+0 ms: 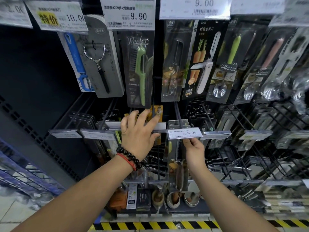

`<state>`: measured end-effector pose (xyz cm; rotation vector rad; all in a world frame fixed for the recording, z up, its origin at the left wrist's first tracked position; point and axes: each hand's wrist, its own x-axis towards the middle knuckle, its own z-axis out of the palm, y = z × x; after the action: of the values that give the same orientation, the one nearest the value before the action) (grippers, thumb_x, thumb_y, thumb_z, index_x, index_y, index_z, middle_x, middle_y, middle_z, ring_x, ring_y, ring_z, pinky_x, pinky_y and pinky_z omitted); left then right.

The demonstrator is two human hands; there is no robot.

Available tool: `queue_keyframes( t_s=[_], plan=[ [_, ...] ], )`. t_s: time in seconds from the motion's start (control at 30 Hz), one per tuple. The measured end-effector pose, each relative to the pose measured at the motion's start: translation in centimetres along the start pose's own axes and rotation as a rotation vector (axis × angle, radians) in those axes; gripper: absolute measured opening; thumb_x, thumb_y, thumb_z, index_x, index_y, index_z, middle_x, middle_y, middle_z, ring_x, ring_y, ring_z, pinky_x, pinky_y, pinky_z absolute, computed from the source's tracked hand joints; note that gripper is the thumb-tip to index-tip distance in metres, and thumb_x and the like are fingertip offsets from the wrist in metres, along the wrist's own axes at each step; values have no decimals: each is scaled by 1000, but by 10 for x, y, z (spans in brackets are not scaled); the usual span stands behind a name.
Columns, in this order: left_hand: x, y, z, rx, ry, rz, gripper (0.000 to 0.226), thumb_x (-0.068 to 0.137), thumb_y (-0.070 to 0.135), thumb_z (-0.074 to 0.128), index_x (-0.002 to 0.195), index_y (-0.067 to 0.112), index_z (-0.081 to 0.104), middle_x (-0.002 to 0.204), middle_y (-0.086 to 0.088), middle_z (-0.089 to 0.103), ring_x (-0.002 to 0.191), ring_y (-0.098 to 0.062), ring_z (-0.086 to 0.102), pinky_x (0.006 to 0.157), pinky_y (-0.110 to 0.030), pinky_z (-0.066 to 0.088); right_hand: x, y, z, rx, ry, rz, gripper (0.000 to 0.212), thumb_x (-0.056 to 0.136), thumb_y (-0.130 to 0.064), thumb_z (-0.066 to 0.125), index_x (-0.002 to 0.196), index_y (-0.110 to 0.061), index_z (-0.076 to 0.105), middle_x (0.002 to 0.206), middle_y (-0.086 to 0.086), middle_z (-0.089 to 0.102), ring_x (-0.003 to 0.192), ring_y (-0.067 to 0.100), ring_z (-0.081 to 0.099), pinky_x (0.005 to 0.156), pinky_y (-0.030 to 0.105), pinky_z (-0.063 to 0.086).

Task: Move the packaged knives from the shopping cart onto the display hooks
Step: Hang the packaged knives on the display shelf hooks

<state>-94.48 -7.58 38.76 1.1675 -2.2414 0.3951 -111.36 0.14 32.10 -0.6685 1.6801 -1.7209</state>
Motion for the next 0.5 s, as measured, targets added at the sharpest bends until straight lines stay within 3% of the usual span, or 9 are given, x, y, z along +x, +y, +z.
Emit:
queue_keyframes(
  t_s=[0.03,0.1,0.13,0.23,0.3,0.5],
  plan=[
    [0,0,0,0,-2,0,56,71,45,77,122,36,56,132,2,53,123,-30,41,101,-49,29,2,1,0,10,9,10,19,99,-16,54,88,-13,69,66,-9,64,59,8,53,63,26,43],
    [0,0,0,4,-3,0,56,71,45,76,122,36,56,132,2,53,123,-29,40,101,-49,29,6,4,0,26,15,34,20,98,-19,56,90,-7,69,77,3,66,70,19,57,72,32,46],
    [0,0,-1,6,-3,0,56,71,45,76,122,36,56,132,2,53,123,-29,40,101,-49,29,7,6,0,35,12,40,23,98,-20,56,89,-2,67,78,10,61,70,22,52,71,34,44],
    [0,0,0,4,-3,-1,56,72,45,76,123,36,55,132,2,53,123,-29,41,101,-49,28,7,8,-1,14,7,38,34,99,-20,55,82,10,53,71,10,43,64,22,35,60,31,31],
    [0,0,0,1,1,3,56,72,45,76,123,36,55,132,2,53,122,-29,41,101,-49,27,5,9,-3,-19,-6,3,33,99,-19,53,76,3,51,64,7,32,57,16,29,53,28,24],
    [-1,0,1,-1,-1,5,56,72,45,76,123,35,57,131,1,54,122,-30,43,101,-49,29,7,13,-2,-41,-6,12,34,100,-17,53,73,3,47,60,5,30,51,12,26,49,27,22]
  ],
)
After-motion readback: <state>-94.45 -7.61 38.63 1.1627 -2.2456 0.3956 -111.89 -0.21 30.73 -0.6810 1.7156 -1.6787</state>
